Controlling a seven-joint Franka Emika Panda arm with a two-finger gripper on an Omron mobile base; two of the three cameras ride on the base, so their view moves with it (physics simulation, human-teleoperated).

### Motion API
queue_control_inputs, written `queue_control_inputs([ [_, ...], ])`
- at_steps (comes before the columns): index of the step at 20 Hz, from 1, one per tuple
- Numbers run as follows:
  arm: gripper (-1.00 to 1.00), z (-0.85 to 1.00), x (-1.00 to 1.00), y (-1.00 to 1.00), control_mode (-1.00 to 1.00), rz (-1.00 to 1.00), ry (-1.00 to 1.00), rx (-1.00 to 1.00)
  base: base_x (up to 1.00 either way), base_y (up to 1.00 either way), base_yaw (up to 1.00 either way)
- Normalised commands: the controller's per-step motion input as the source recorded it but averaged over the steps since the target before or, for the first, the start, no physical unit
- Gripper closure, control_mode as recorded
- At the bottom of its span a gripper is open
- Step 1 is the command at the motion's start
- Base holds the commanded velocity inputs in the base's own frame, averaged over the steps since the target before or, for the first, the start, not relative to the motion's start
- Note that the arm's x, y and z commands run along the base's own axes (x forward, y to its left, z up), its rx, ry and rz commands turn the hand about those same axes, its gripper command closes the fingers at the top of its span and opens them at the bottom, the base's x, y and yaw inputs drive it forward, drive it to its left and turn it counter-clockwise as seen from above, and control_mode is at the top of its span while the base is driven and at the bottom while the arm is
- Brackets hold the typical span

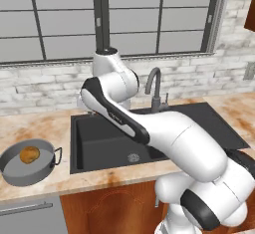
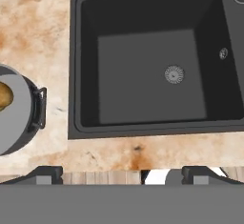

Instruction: Dump the potato from the pot into the sink. Then turn on the water and wash the potato. Then turn off the water and put the potato back in the pot.

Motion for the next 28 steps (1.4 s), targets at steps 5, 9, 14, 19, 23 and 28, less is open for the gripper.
queue_control_inputs([
  [5, -1.0, -0.14, 0.04, 0.75, -1.0, 0.0, 0.01, 0.0, 0.0, 0.0, 0.0],
  [9, -1.0, -0.12, 0.04, 0.78, -1.0, 0.0, 0.02, 0.0, 0.0, 0.0, 0.0],
  [14, -1.0, -0.1, 0.19, 0.64, -1.0, 0.13, 0.03, 0.0, 0.0, 0.0, 0.0],
  [19, -1.0, -0.04, 0.26, 0.49, -1.0, 0.31, 0.08, 0.0, 0.0, 0.0, 0.0],
  [23, -1.0, -0.21, 0.12, 0.61, -1.0, 0.11, 0.01, 0.0, 0.0, 0.0, 0.0],
  [28, -1.0, -0.16, 0.06, 0.29, -1.0, -0.02, -0.03, 0.0, 0.0, 0.0, 0.0],
])
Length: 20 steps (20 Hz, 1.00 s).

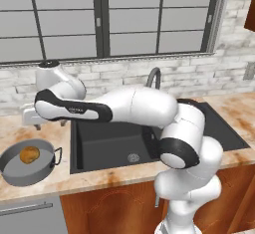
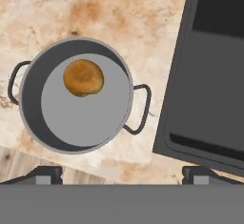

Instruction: Dump the potato from the pot into the sink. Then turn on the water and wash the potato. Then turn off the water and put the potato back in the pot.

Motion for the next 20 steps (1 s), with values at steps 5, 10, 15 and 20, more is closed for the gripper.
queue_control_inputs([
  [5, -1.0, -0.26, 0.2, 0.4, -1.0, -0.05, -0.09, 0.0, 0.0, 0.0, 0.0],
  [10, -1.0, -0.29, 0.06, 0.4, -1.0, -0.08, -0.04, 0.0, 0.0, 0.0, 0.0],
  [15, -1.0, -0.11, 0.1, 0.41, -1.0, -0.09, 0.0, -0.01, 0.0, 0.0, 0.0],
  [20, -1.0, -0.06, 0.21, 0.36, -1.0, -0.08, 0.0, -0.03, 0.0, 0.0, 0.0],
])
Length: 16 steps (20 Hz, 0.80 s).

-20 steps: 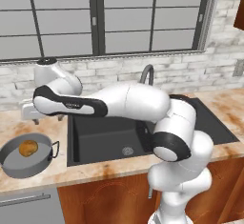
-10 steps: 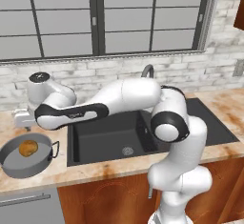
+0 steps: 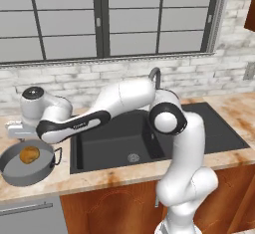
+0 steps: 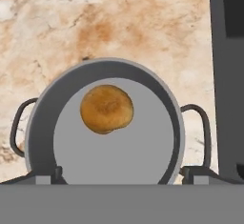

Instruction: Dump the potato from the pot into the sink. Then turn on the water and wash the potato. Then turn off the water and put the potato back in the pot.

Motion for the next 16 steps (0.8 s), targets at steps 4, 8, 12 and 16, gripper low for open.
queue_control_inputs([
  [4, -1.0, -0.08, 0.22, 0.16, -1.0, -0.03, 0.0, -0.02, 0.0, 0.0, 0.0],
  [8, -1.0, -0.12, 0.39, 0.08, -1.0, 0.0, 0.0, 0.0, 0.0, 0.0, 0.0],
  [12, -1.0, -0.14, 0.31, 0.08, -1.0, 0.0, 0.03, 0.0, 0.0, 0.0, 0.0],
  [16, -1.0, -0.3, 0.0, 0.0, -1.0, -0.04, 0.16, 0.0, 0.0, 0.0, 0.0],
])
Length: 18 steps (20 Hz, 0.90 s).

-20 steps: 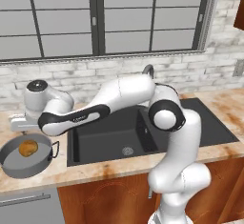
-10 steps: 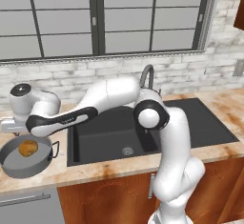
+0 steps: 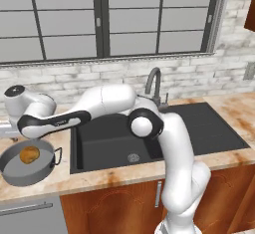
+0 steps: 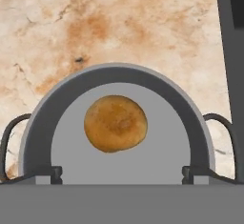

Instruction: Dump the potato from the pot into the sink. Then turn on the water and wash the potato. Then turn off the water and put the potato back in the pot.

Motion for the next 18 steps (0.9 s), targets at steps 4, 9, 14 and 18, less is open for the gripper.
queue_control_inputs([
  [4, -1.0, -0.28, 0.1, -0.01, -1.0, 0.0, 0.04, 0.0, 0.0, 0.0, 0.0],
  [9, -1.0, -0.4, 0.09, 0.0, -1.0, 0.0, 0.0, 0.0, 0.0, 0.0, 0.0],
  [14, -1.0, -0.44, 0.14, 0.0, -1.0, 0.0, 0.0, 0.0, 0.0, 0.0, 0.0],
  [18, -1.0, -0.42, 0.13, 0.0, -1.0, 0.0, 0.0, 0.0, 0.0, 0.0, 0.0],
])
